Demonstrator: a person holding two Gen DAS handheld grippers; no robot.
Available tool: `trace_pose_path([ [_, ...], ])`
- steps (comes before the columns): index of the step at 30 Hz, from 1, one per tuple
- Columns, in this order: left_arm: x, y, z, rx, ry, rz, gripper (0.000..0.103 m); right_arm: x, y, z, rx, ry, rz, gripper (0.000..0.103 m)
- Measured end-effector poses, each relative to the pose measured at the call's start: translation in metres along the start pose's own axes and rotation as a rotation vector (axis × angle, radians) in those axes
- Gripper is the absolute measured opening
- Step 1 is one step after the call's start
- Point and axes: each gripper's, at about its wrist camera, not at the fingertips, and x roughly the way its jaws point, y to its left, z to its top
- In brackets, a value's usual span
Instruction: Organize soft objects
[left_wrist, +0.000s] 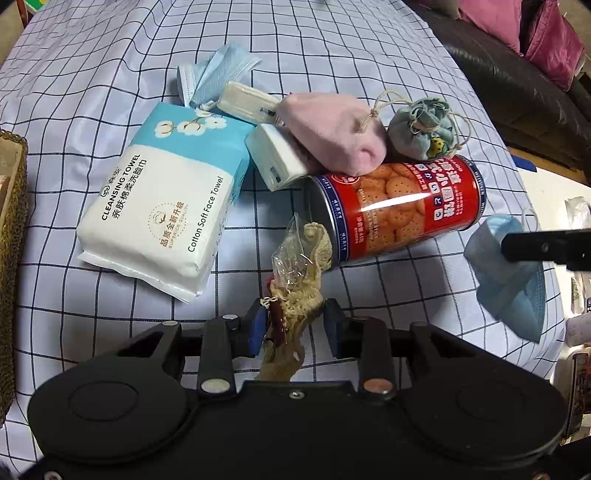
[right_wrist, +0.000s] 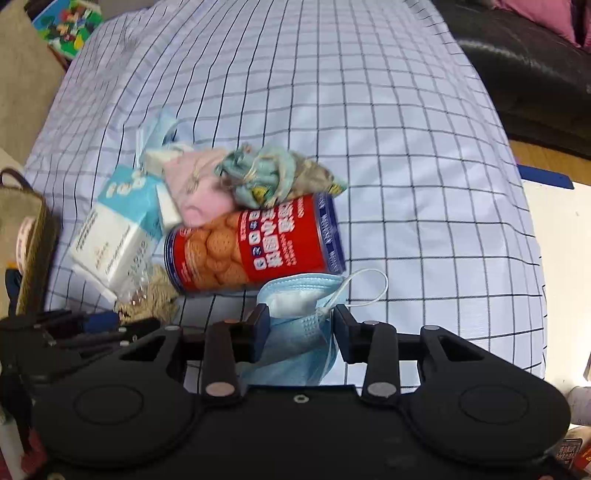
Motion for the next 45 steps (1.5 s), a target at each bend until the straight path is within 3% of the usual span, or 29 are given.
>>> trace_pose_path([
  [2, 0.0, 0.0, 0.0, 0.0, 0.0, -0.003, 0.033, 0.0, -0.003, 0.001, 0.006, -0.007, -0.01, 0.037],
  [4, 0.004, 0.001, 0.0, -0.006, 0.008, -0.002, 0.04, 0.0, -0.003, 0.001, 0.008, -0.002, -0.012, 0.037],
  [6, 0.009, 0.004, 0.001, -0.015, 0.014, -0.013, 0.068, 0.0, -0.001, 0.0, 0.003, -0.001, -0.012, 0.037],
  [11, 0.019, 0.006, 0.006, -0.033, -0.004, -0.003, 0.071, 0.002, 0.002, -0.001, -0.016, 0.0, -0.015, 0.037],
  [13, 0.021, 0.005, 0.009, -0.033, -0.015, 0.006, 0.069, 0.002, 0.001, 0.0, -0.018, -0.002, -0.014, 0.037],
  [14, 0.023, 0.004, 0.011, -0.036, -0.014, 0.011, 0.061, 0.002, 0.001, 0.0, -0.018, -0.004, -0.015, 0.037],
  [15, 0.025, 0.004, 0.012, -0.037, -0.01, 0.01, 0.043, 0.001, 0.0, 0.0, -0.017, -0.005, -0.017, 0.037],
  [16, 0.027, 0.004, 0.013, -0.038, -0.006, 0.007, 0.032, 0.001, -0.001, 0.0, -0.016, -0.006, -0.017, 0.037],
  [19, 0.034, 0.003, 0.013, -0.046, 0.031, -0.019, 0.033, 0.001, -0.004, 0.001, -0.006, -0.008, -0.019, 0.037],
  [30, -0.004, 0.009, 0.009, -0.065, -0.037, -0.023, 0.033, -0.02, -0.003, 0.008, 0.032, -0.068, -0.004, 0.037],
  [37, -0.042, 0.02, 0.012, -0.083, -0.125, 0.033, 0.033, -0.036, 0.019, 0.019, 0.027, -0.115, 0.025, 0.037],
  [45, -0.079, 0.06, 0.015, -0.17, -0.211, 0.116, 0.033, -0.047, 0.078, 0.028, -0.05, -0.158, 0.063, 0.037],
])
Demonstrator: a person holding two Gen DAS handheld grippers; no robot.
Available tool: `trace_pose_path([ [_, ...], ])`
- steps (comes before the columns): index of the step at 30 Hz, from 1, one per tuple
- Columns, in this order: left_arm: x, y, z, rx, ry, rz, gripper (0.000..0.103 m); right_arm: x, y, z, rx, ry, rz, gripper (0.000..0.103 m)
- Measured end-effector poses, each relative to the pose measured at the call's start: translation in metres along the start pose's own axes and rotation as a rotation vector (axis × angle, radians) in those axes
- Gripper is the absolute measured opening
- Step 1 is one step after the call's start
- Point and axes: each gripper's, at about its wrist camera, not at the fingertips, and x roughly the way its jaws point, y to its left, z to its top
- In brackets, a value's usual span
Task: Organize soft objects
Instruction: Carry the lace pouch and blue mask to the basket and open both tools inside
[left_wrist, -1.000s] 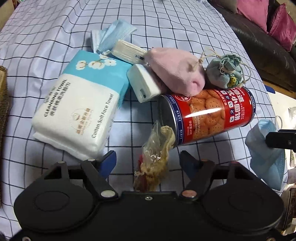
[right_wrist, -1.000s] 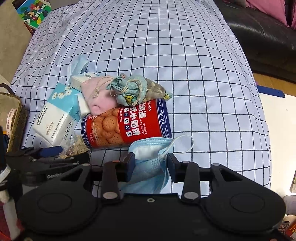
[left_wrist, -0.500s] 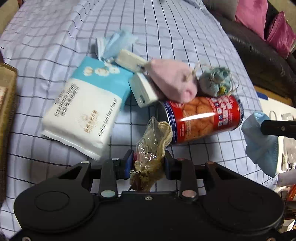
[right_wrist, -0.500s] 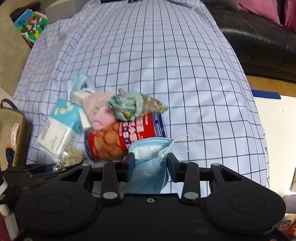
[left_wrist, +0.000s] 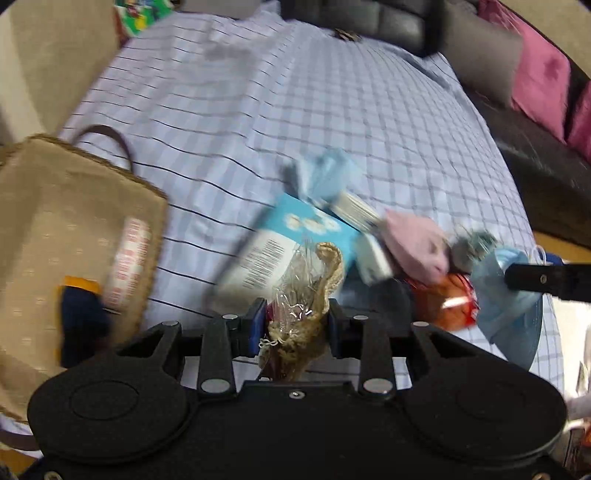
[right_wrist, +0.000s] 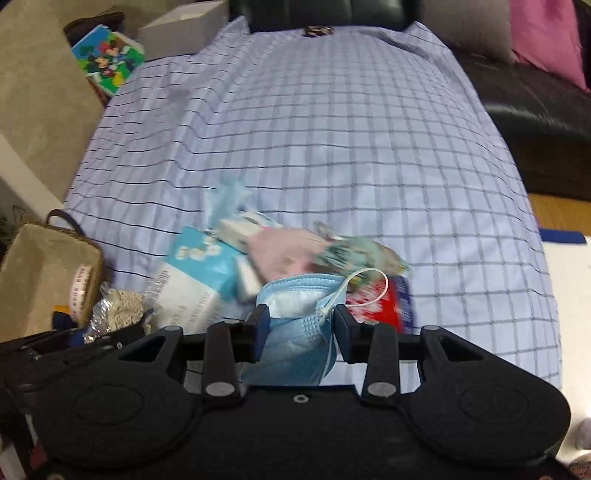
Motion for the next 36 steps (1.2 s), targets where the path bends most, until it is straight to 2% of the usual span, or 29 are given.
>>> trace_pose_path([
  [7, -0.031, 0.05, 0.01, -0.111, -0.101, 0.089, 0.033, 0.0, 0.055, 0.014, -0.04, -0.023, 0.088, 0.037],
  [12, -0.046, 0.088, 0.01, -0.177, -0.173, 0.245, 0.033, 0.002, 0.099, 0.025, -0.059, -0.048, 0.157, 0.037],
  [15, -0.052, 0.107, 0.008, -0.198, -0.183, 0.297, 0.033, 0.005, 0.126, 0.031, -0.071, -0.064, 0.189, 0.037],
  [20, -0.06, 0.126, -0.001, -0.211, -0.185, 0.334, 0.034, 0.011, 0.167, 0.036, -0.093, -0.089, 0.236, 0.037],
  [24, -0.062, 0.135, -0.007, -0.213, -0.166, 0.35, 0.035, 0.022, 0.197, 0.037, -0.099, -0.075, 0.286, 0.037],
  [25, -0.061, 0.137, -0.008, -0.212, -0.162, 0.353, 0.039, 0.024, 0.203, 0.036, -0.1, -0.07, 0.296, 0.037],
  [27, -0.06, 0.14, -0.011, -0.21, -0.159, 0.382, 0.064, 0.03, 0.215, 0.035, -0.106, -0.063, 0.308, 0.037],
  [28, -0.059, 0.142, -0.01, -0.211, -0.158, 0.401, 0.068, 0.032, 0.22, 0.034, -0.11, -0.059, 0.313, 0.037],
  [33, -0.064, 0.144, -0.013, -0.209, -0.198, 0.429, 0.071, 0.041, 0.235, 0.032, -0.113, -0.052, 0.333, 0.037],
  [36, -0.065, 0.146, -0.013, -0.219, -0.192, 0.414, 0.074, 0.047, 0.241, 0.032, -0.112, -0.046, 0.353, 0.038],
])
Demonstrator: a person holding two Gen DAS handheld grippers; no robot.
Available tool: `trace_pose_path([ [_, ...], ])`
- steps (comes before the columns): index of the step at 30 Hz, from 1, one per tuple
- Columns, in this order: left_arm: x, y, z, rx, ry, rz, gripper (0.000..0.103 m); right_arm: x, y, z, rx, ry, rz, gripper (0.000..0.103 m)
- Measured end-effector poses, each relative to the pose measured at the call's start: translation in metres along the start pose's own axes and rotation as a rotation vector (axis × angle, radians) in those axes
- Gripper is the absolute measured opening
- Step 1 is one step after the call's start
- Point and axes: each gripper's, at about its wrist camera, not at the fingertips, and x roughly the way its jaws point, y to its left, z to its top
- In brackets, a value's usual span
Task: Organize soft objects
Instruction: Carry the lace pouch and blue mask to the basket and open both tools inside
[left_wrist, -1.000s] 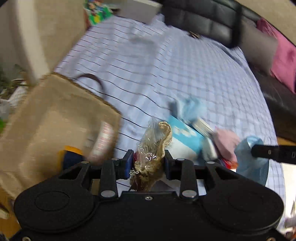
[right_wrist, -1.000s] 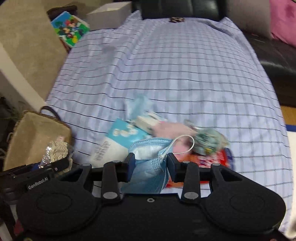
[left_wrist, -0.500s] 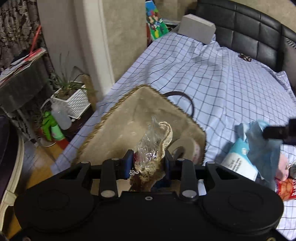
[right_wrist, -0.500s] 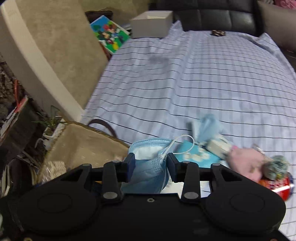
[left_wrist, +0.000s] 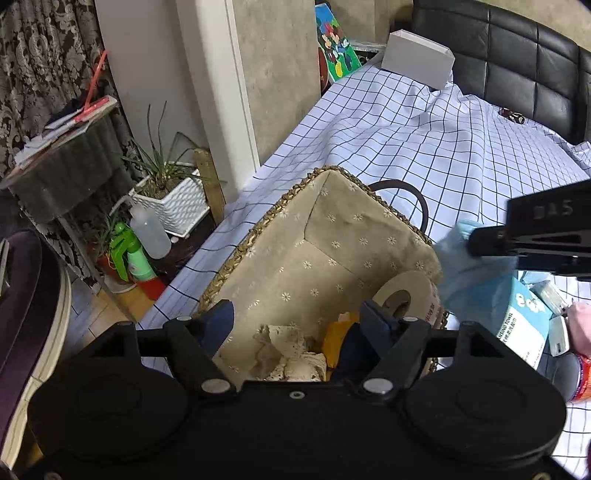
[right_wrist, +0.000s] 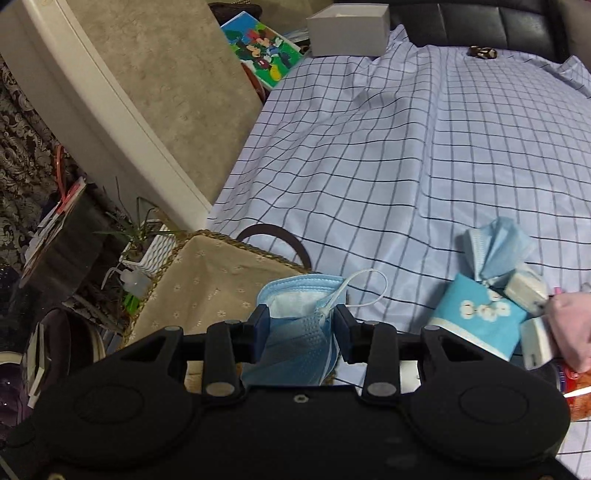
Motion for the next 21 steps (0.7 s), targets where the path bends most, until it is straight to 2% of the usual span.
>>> trace_pose_path([
  [3, 0.001, 0.003, 0.001, -0.025, 0.007, 0.008, 0.075, 0.005, 0.006, 0.0, -0.008, -0.007, 0.02, 0.039],
  [4, 0.001, 0.004, 0.001, -0.04, 0.006, 0.021, 0.075, 0.006, 0.008, 0.001, -0.009, -0.011, 0.04, 0.043],
  [6, 0.001, 0.007, 0.002, -0.074, -0.004, 0.049, 0.077, 0.007, 0.009, 0.002, 0.006, -0.036, 0.104, 0.058],
  [7, 0.001, 0.009, 0.002, -0.089, -0.007, 0.059, 0.077, 0.007, 0.009, 0.002, 0.012, -0.046, 0.121, 0.071],
  [12, 0.006, 0.014, 0.003, -0.116, 0.011, 0.054, 0.078, 0.002, 0.012, 0.003, -0.017, -0.082, 0.112, 0.07],
  [15, 0.006, 0.01, 0.002, -0.096, 0.012, 0.055, 0.078, 0.0, 0.009, 0.002, -0.032, -0.084, 0.079, 0.07],
  [21, 0.006, -0.001, 0.001, -0.071, 0.022, 0.013, 0.082, -0.011, -0.007, 0.002, -0.02, -0.097, 0.008, 0.072],
])
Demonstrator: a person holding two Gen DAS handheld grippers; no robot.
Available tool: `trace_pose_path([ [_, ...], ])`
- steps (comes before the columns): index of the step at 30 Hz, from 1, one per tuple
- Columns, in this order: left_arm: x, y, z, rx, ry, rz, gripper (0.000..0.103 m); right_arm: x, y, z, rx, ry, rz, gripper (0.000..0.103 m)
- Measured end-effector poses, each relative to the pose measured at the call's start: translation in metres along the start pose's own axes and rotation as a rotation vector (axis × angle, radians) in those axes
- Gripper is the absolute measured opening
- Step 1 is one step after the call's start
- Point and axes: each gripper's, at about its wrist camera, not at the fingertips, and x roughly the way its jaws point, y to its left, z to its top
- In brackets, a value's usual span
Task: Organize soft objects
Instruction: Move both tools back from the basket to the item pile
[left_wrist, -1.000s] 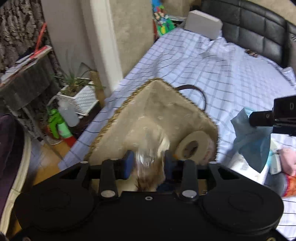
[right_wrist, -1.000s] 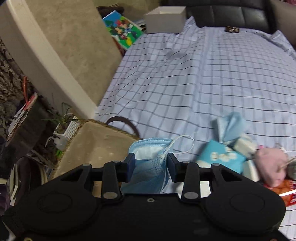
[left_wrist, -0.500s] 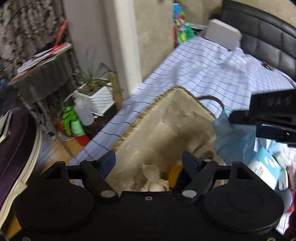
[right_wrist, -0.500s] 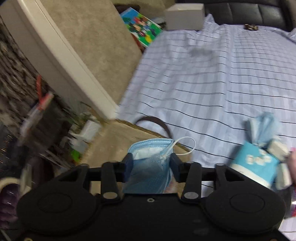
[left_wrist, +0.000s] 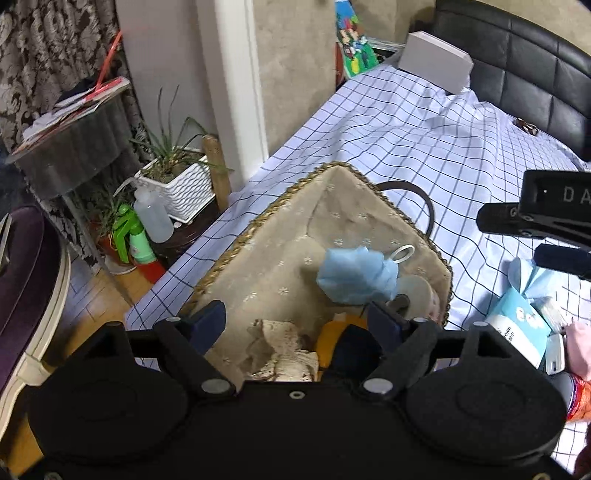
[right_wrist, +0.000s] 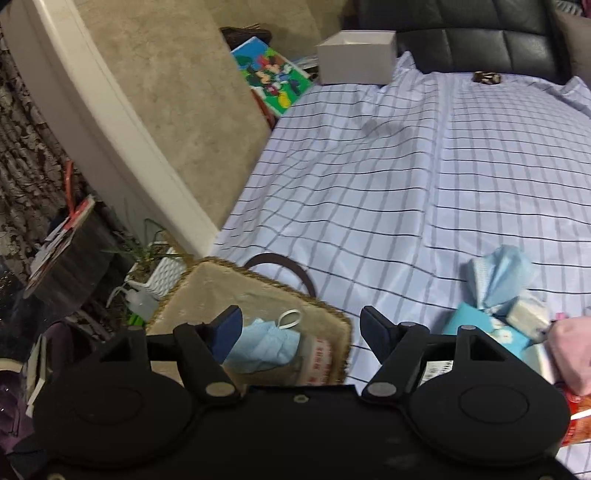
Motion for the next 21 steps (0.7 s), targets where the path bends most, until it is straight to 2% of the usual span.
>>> trace_pose_path([
  [3, -0.002, -0.009, -0.002, 0.031, -0.005, -0.012, 0.085, -0.008, -0.009, 0.0, -0.01, -0.009, -0.04, 0.077],
  [7, -0.007, -0.024, -0.006, 0.077, -0.019, -0.048, 0.089, -0.021, -0.023, -0.002, -0.05, -0.046, -0.118, 0.089],
  [10, -0.009, -0.037, -0.009, 0.114, -0.036, -0.06, 0.09, -0.035, -0.038, -0.002, -0.08, -0.08, -0.187, 0.103],
  [14, -0.005, -0.054, -0.012, 0.137, -0.026, -0.083, 0.09, -0.056, -0.069, 0.0, -0.088, -0.124, -0.265, 0.103],
  [17, 0.001, -0.066, -0.012, 0.145, 0.002, -0.114, 0.09, -0.069, -0.102, 0.002, -0.039, -0.159, -0.315, 0.103],
  [21, 0.003, -0.085, -0.017, 0.174, 0.011, -0.149, 0.09, -0.085, -0.144, -0.003, 0.019, -0.232, -0.459, 0.103],
])
